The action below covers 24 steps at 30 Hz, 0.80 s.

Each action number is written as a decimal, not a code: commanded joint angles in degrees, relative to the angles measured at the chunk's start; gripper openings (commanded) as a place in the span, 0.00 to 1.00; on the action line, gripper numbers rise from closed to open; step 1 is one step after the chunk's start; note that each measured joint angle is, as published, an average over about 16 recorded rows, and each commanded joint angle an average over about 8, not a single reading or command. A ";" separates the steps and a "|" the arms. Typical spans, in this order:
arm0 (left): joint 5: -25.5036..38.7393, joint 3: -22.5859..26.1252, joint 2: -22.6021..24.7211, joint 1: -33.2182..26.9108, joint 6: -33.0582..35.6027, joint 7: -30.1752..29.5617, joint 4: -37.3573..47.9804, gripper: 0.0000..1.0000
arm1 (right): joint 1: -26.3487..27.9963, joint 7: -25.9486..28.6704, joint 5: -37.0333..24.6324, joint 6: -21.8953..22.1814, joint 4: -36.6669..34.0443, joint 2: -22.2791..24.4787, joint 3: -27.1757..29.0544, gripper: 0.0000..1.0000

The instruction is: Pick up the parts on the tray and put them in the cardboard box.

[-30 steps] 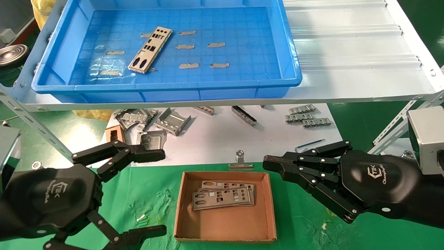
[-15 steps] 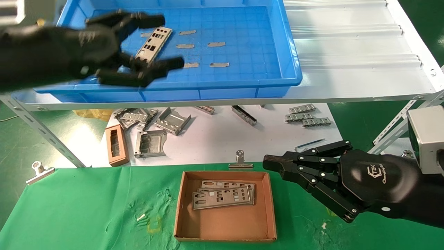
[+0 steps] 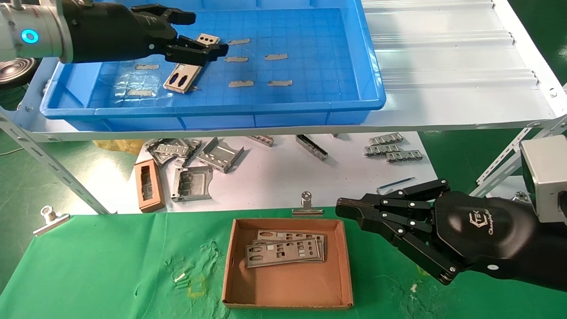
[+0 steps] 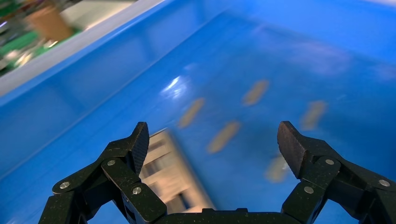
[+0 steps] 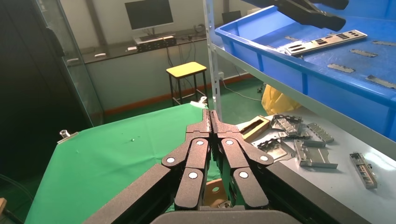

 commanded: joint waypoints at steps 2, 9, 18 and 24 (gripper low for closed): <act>1.81 0.86 1.96 -1.70 -4.54 -0.20 4.59 1.00 | 0.00 0.00 0.00 0.00 0.00 0.00 0.00 0.46; 2.95 1.51 3.72 -3.01 -7.75 -1.07 9.14 1.00 | 0.00 0.00 0.00 0.00 0.00 0.00 0.00 1.00; 2.80 1.43 4.14 -3.16 -6.22 -2.44 11.75 0.85 | 0.00 0.00 0.00 0.00 0.00 0.00 0.00 1.00; 2.76 1.40 4.06 -2.75 -5.44 -2.37 12.23 0.10 | 0.00 0.00 0.00 0.00 0.00 0.00 0.00 1.00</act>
